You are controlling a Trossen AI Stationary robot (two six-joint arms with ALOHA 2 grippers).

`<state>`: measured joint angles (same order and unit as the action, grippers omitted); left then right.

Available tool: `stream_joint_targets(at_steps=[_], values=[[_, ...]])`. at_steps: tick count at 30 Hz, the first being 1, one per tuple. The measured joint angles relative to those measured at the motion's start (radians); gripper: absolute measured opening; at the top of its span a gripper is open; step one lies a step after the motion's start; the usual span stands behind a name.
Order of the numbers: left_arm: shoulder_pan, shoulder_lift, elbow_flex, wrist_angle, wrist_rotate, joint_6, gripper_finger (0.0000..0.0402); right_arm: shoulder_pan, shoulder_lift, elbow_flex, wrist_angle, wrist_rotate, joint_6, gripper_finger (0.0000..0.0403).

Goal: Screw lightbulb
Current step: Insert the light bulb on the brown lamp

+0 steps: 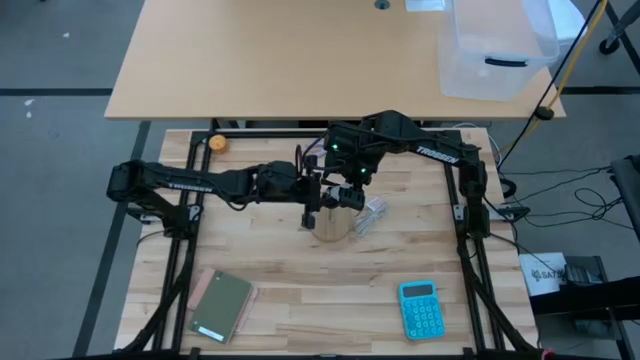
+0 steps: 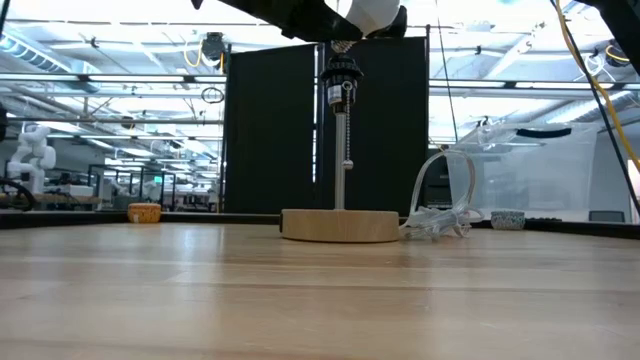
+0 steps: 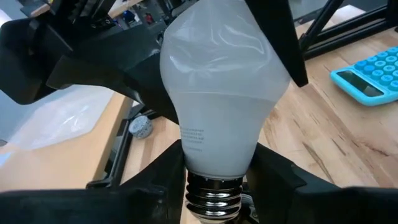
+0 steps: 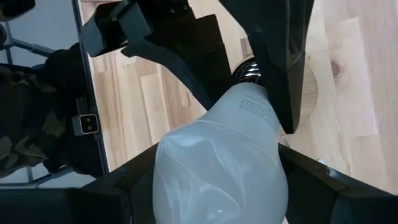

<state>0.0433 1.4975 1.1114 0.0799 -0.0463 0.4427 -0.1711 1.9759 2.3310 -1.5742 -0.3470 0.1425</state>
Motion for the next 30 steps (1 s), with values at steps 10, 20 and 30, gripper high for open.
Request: stream_joint_targets(at_steps=[10,20,30], values=[[-0.001,0.000,0.000,0.000,-0.004,-0.012,0.0136,0.016,0.000,0.000,0.000,0.009,-0.035,0.0265],[0.000,0.000,0.000,0.000,-0.020,-0.053,0.0135,0.021,0.000,0.000,0.018,0.061,-0.077,0.0311],[0.013,0.000,0.000,0.002,-0.009,-0.122,0.0134,0.027,-0.010,-0.002,0.037,0.109,-0.108,0.0313]])
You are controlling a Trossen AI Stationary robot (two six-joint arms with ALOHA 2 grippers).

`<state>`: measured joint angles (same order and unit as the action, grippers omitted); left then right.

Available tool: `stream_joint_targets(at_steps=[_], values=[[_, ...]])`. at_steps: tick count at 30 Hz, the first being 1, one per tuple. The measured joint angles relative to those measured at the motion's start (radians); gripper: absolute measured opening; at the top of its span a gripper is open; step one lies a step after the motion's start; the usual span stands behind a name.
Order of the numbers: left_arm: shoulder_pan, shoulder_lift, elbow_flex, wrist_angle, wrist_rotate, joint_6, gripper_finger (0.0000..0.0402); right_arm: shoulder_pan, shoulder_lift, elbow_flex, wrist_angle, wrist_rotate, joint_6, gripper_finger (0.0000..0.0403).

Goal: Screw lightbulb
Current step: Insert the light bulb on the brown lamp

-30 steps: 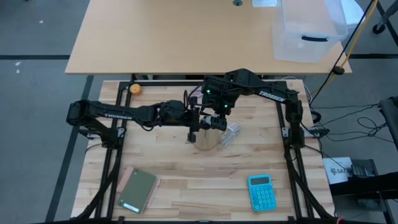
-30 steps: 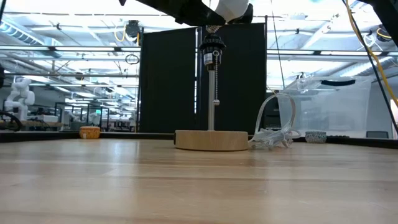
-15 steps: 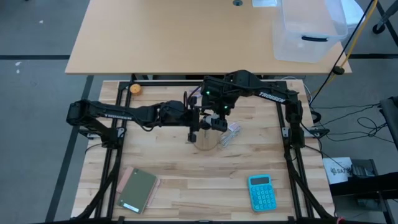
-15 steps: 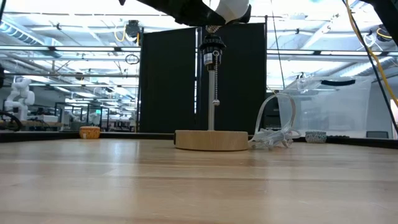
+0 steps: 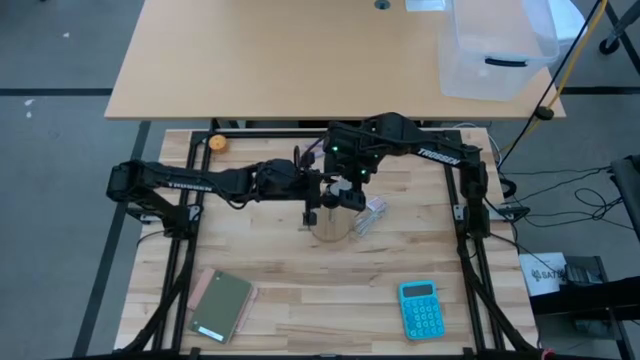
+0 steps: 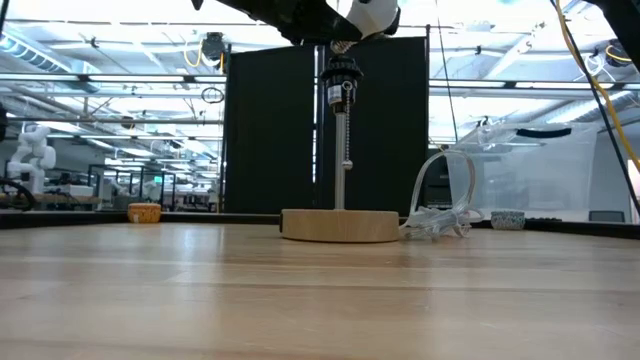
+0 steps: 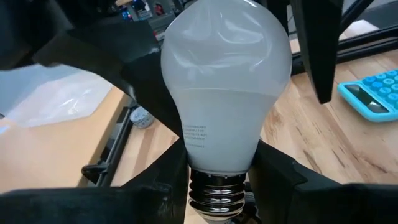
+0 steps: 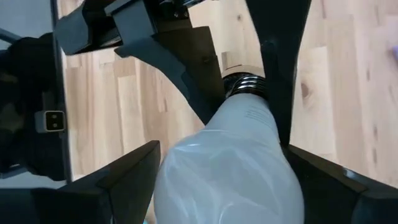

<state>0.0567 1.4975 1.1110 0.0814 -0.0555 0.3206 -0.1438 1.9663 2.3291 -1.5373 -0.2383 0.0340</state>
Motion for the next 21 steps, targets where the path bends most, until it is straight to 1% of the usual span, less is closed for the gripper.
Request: stream_joint_targets(at_steps=[3,8,14,21], values=[[0.001,0.000,0.000,0.001,0.010,-0.008,0.0134,0.007,-0.008,0.000,0.008,0.032,-0.020,0.0313],[0.001,0.002,-0.002,-0.002,0.031,-0.035,0.0134,0.016,-0.037,0.000,0.078,0.083,-0.048,0.0313],[0.002,0.002,-0.002,0.038,0.073,-0.078,0.0134,0.022,-0.089,0.001,0.139,0.127,-0.066,0.0313],[0.002,0.002,-0.001,0.085,0.089,-0.096,0.0134,0.054,-0.159,0.001,0.165,0.222,-0.074,0.0313]])
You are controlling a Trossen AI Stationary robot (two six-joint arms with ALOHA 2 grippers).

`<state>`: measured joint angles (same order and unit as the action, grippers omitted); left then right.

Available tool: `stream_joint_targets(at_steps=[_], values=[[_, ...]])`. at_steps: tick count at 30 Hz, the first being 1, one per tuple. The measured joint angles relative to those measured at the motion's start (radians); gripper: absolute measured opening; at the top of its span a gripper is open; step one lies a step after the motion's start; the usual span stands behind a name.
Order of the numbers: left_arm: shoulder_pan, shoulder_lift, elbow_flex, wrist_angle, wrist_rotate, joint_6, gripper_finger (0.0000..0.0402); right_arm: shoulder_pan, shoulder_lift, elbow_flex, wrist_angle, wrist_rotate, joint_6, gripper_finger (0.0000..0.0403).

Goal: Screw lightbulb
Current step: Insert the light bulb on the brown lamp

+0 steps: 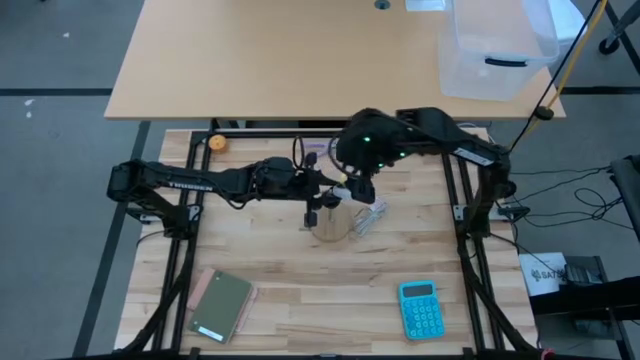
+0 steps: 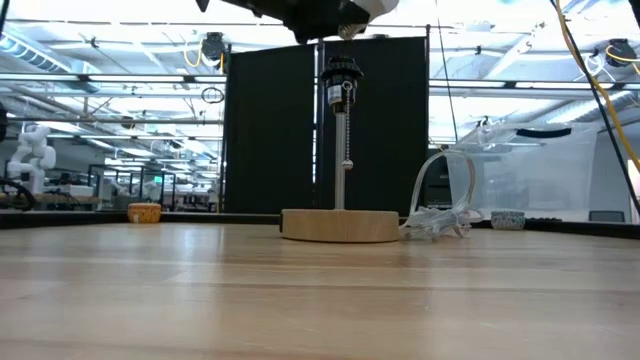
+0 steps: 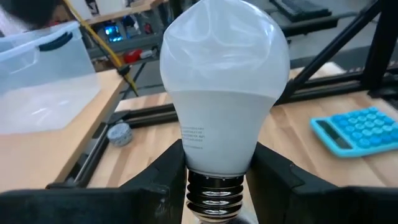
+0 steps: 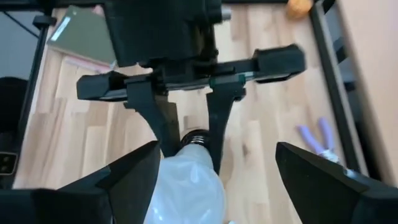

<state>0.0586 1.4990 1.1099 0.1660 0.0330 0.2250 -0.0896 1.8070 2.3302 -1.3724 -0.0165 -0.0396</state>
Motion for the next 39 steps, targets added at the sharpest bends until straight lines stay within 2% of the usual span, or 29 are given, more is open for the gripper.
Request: stream_joint_targets(at_steps=[11,15,20,29,39], values=[[0.039,0.000,0.000,0.048,0.047,-0.093,0.0134,0.097,-0.085,0.001,0.024,0.265,-0.010,0.0313],[0.047,0.000,0.000,0.072,0.066,-0.112,0.0134,0.129,-0.093,0.001,0.024,0.332,-0.001,0.0313],[0.045,-0.002,-0.021,0.169,0.091,-0.120,0.0133,0.154,-0.092,0.001,0.024,0.357,0.011,0.0313],[0.047,-0.002,-0.193,0.483,0.116,-0.189,0.0133,0.165,-0.091,0.001,0.002,0.359,0.043,0.0313],[0.047,-0.002,-0.304,0.653,0.117,-0.238,0.0133,0.163,-0.071,0.001,0.000,0.323,0.065,0.0313]])
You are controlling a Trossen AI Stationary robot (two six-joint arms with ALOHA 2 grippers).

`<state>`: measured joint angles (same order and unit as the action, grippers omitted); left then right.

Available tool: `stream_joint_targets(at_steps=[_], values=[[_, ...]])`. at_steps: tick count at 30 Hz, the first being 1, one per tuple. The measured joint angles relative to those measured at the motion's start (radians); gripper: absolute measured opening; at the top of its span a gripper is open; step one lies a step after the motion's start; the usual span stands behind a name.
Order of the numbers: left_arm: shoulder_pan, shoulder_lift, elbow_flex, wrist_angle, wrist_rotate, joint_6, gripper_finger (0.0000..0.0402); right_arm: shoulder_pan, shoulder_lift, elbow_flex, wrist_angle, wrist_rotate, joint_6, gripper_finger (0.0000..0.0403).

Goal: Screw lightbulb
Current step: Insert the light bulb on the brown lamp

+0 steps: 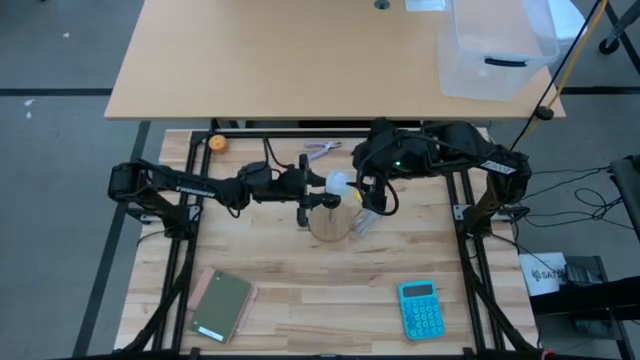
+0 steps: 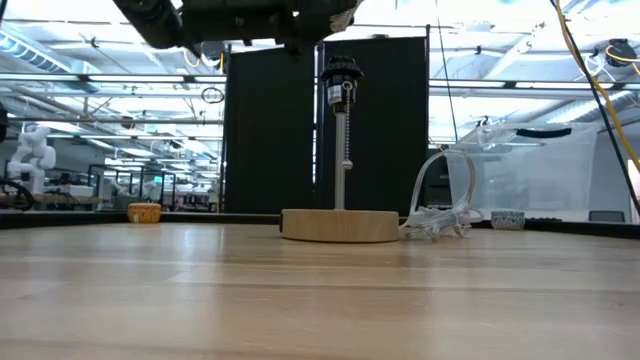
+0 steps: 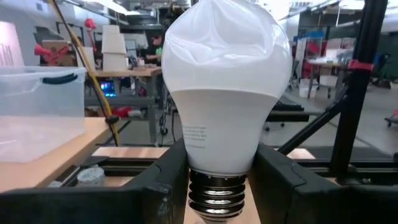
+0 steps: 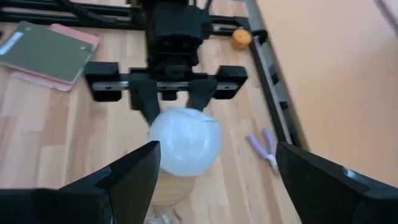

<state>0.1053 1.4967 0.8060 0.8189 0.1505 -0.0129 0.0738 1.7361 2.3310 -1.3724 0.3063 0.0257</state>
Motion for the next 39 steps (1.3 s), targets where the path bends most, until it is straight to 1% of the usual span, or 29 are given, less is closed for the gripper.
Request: stream_joint_targets(at_steps=[2,6,9,13,15,18,20,25,27,29,33,39], values=[[0.000,0.000,-0.025,0.060,0.000,-0.015,0.0133,0.000,0.014,0.000,0.000,-0.023,0.004,0.0313],[0.000,0.000,-0.070,0.133,0.000,-0.035,0.0133,0.000,0.046,0.000,-0.003,-0.025,0.001,0.0313],[0.000,0.000,-0.076,0.157,0.000,-0.037,0.0133,0.000,0.061,0.000,0.013,-0.025,-0.012,0.0313],[-0.007,0.000,-0.077,0.149,0.000,-0.038,0.0133,0.000,0.063,0.000,0.047,-0.025,-0.018,0.0312],[-0.010,0.000,-0.077,0.156,0.000,-0.035,0.0133,0.000,0.062,0.000,0.067,-0.025,-0.019,0.0305],[-0.010,0.000,-0.077,0.155,-0.001,-0.032,0.0133,0.000,0.062,0.000,0.081,-0.023,-0.027,0.0273],[-0.010,0.000,-0.077,0.155,-0.004,-0.031,0.0133,0.000,0.062,0.000,0.083,-0.022,-0.026,0.0239],[-0.010,0.000,-0.077,0.155,-0.008,-0.023,0.0133,0.000,0.062,0.000,0.091,-0.020,-0.004,0.0137],[-0.010,0.000,-0.077,0.155,-0.010,-0.023,0.0133,0.000,0.062,0.000,0.090,-0.020,0.001,0.0104],[-0.010,0.000,-0.077,0.155,-0.011,-0.022,0.0133,0.000,0.062,0.000,0.090,-0.020,0.002,0.0080],[-0.010,0.000,-0.077,0.155,-0.014,-0.022,0.0133,0.000,0.062,0.000,0.094,-0.017,0.003,0.0061],[-0.010,0.044,-0.077,0.189,-0.034,-0.024,0.0133,0.000,0.062,0.000,0.112,-0.016,0.003,0.0059]])
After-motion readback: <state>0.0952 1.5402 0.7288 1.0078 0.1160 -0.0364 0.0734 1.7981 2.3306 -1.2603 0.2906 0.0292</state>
